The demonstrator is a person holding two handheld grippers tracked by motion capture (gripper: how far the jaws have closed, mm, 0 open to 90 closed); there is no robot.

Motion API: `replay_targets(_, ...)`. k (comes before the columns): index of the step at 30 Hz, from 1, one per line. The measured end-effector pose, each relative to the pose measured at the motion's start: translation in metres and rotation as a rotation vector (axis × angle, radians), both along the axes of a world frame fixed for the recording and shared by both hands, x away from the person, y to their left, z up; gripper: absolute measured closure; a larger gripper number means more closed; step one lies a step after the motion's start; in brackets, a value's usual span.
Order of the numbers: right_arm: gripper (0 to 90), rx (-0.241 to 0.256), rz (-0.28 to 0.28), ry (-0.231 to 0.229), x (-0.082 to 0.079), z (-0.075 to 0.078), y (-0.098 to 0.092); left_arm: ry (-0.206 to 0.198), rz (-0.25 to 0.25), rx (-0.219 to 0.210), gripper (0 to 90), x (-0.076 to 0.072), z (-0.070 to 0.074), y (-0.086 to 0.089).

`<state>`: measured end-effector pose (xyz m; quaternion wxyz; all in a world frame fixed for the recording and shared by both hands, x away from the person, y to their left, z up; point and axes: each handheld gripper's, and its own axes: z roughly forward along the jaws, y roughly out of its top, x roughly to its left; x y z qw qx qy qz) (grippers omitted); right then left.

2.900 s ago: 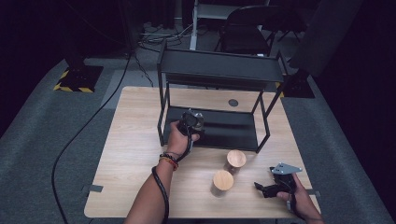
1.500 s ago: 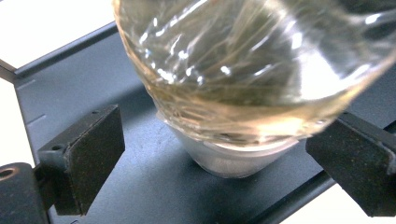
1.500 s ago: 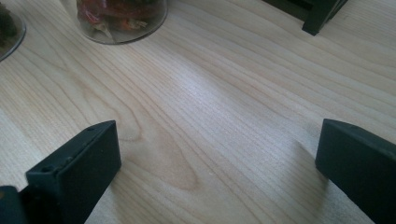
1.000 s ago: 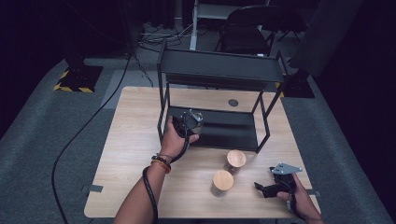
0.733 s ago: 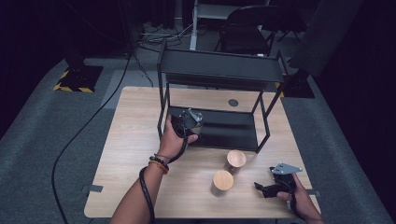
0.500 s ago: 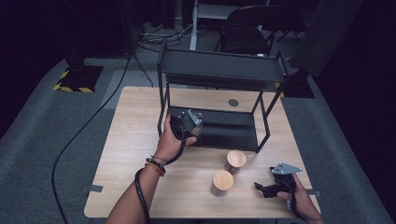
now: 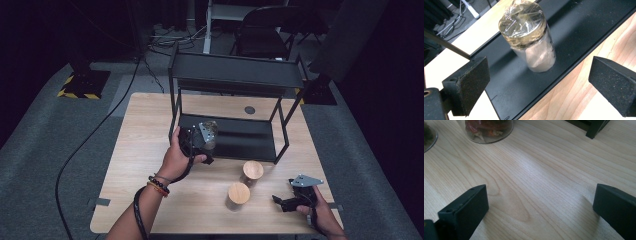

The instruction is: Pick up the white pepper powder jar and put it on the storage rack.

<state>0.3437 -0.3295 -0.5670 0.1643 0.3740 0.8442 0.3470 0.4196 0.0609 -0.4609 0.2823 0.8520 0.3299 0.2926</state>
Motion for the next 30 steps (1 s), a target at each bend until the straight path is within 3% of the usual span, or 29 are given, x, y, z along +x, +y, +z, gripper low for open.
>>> replay_targets(13, 0.0, 0.000, 0.000, 0.000, 0.000, 0.000, 0.000, -0.022, -0.015, 0.057, 2.9, -0.024, -0.011, 0.016)
replay_targets(30, 0.0, 0.000, 0.000, 0.000, 0.000, 0.000, 0.000, 0.009, 0.006, 0.062, 2.9, -0.044, -0.037, 0.044)
